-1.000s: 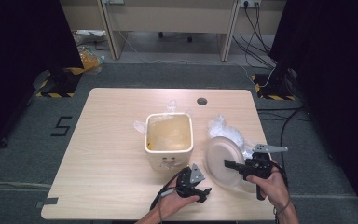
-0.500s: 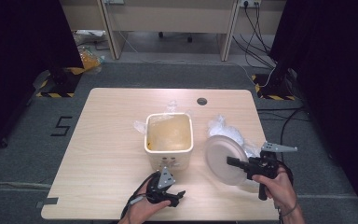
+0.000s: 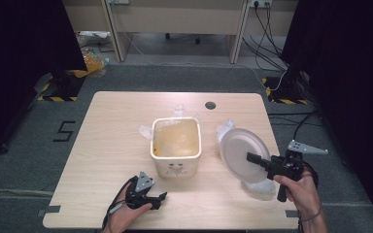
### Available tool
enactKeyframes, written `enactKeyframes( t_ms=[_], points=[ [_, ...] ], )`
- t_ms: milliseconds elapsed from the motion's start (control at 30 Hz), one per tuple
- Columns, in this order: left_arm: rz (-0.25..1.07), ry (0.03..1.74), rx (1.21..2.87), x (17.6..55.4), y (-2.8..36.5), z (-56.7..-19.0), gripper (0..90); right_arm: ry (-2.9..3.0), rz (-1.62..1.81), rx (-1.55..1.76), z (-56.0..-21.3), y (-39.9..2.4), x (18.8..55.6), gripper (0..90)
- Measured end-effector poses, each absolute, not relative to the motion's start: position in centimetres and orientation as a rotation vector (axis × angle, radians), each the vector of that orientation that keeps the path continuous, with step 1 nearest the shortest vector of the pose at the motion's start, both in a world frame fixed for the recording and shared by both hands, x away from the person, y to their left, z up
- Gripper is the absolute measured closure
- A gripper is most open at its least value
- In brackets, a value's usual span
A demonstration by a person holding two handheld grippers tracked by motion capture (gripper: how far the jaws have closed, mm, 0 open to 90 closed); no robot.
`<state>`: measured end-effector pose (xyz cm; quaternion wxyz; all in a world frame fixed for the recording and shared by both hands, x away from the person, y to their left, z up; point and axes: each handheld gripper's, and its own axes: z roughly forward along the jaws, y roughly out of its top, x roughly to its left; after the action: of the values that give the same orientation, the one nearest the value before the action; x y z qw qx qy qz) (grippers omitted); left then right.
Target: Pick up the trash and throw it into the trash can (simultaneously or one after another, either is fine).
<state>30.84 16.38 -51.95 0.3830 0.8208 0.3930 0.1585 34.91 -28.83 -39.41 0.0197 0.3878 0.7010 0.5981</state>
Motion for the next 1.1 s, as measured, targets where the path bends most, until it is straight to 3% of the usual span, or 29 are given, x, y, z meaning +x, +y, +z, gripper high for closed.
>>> enactKeyframes(
  t_ms=[367,1100],
  points=[
    [0.443,1.070,2.066,31.6,18.7,-51.6,23.6,2.156,1.887,1.143,-36.4,-27.7,36.4,84.3],
    [0.463,1.094,2.069,31.9,19.4,-52.2,20.8,2.244,1.889,1.021,-30.6,-22.2,40.2,84.3]
  ],
)
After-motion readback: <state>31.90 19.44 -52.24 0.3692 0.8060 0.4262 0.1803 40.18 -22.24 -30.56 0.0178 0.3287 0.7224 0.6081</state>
